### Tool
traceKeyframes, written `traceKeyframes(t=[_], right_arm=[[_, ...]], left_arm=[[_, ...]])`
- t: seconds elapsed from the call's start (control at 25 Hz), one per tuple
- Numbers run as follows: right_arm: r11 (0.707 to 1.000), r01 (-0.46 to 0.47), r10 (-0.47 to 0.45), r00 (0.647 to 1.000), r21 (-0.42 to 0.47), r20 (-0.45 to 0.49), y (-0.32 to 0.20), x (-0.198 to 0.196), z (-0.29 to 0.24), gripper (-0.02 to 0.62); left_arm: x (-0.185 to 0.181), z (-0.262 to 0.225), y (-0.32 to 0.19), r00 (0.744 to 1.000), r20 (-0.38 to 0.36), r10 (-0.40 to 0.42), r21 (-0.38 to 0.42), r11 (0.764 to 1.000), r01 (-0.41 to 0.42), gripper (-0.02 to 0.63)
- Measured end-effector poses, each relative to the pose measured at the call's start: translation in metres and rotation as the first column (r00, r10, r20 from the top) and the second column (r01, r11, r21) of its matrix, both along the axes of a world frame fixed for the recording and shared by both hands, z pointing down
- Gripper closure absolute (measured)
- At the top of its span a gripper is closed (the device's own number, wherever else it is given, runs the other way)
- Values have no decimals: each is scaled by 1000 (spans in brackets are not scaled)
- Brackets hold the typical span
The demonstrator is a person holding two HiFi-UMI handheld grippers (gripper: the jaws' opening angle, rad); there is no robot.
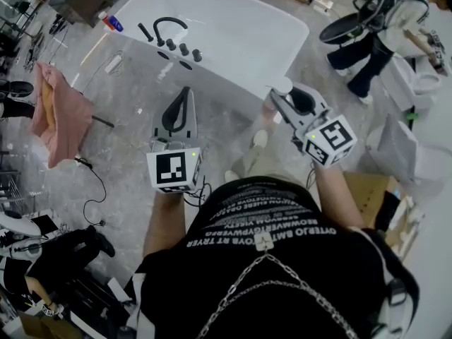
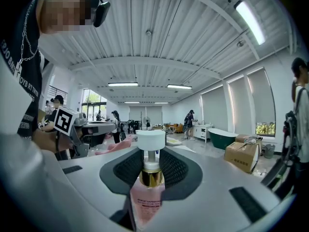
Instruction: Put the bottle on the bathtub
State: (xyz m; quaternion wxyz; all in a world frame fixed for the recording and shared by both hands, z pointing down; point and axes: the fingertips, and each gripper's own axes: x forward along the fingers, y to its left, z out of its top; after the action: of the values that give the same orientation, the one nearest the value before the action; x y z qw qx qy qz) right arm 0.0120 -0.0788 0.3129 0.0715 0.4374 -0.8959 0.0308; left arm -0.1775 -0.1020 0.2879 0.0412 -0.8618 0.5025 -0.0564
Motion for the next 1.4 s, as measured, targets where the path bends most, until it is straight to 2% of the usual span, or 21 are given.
traceKeyframes(t=[0.4,0.88,1.24,1.4], right_arm=[[998,52,-52,998,-17,20,-37,-20,16,495],[998,51,-51,999,-26,9,-94,-8,49,495],[995,40,-41,999,-88,-17,-94,12,53,495],[992,53,-55,998,-112,-13,-105,14,63,497]], left_arm=[[-23,13,-25,998,22,-55,-24,998,56,603],[1,34,-84,999,42,-23,-15,1000,24,603],[20,37,-86,1000,15,-15,-69,997,16,603],[20,45,-93,999,32,-29,-108,994,33,603]])
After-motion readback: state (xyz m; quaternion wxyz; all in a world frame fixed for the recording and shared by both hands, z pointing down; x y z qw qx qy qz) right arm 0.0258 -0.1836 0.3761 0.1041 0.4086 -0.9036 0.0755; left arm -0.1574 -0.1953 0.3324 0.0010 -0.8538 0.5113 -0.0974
